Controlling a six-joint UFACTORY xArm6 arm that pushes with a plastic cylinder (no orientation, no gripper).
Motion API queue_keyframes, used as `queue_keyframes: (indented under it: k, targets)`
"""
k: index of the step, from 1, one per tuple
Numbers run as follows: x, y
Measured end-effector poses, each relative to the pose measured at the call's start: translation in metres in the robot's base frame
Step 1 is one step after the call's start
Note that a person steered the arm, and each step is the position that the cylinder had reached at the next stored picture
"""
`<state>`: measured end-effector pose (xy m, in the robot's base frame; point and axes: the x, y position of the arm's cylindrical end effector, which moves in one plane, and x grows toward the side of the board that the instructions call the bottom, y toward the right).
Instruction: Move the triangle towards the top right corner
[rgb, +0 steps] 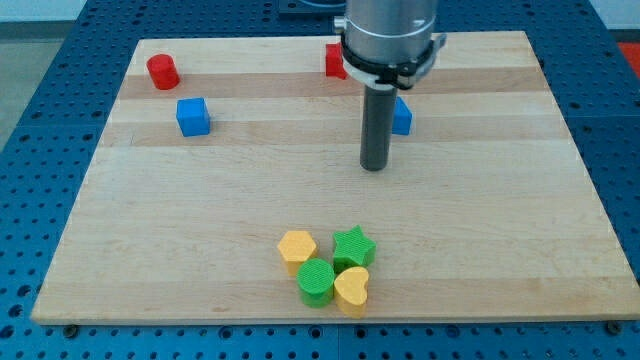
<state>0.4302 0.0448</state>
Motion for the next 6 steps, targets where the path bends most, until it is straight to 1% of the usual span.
queue_keyframes:
  k: [1,2,3,4,5,6]
  targets:
    - [-0.053,0.018]
    - [-0.112,0.075]
    - [-0.144,0.115]
    - [-0.144,0.115]
    - [-0.141,0.099]
    - [-0.091,0.075]
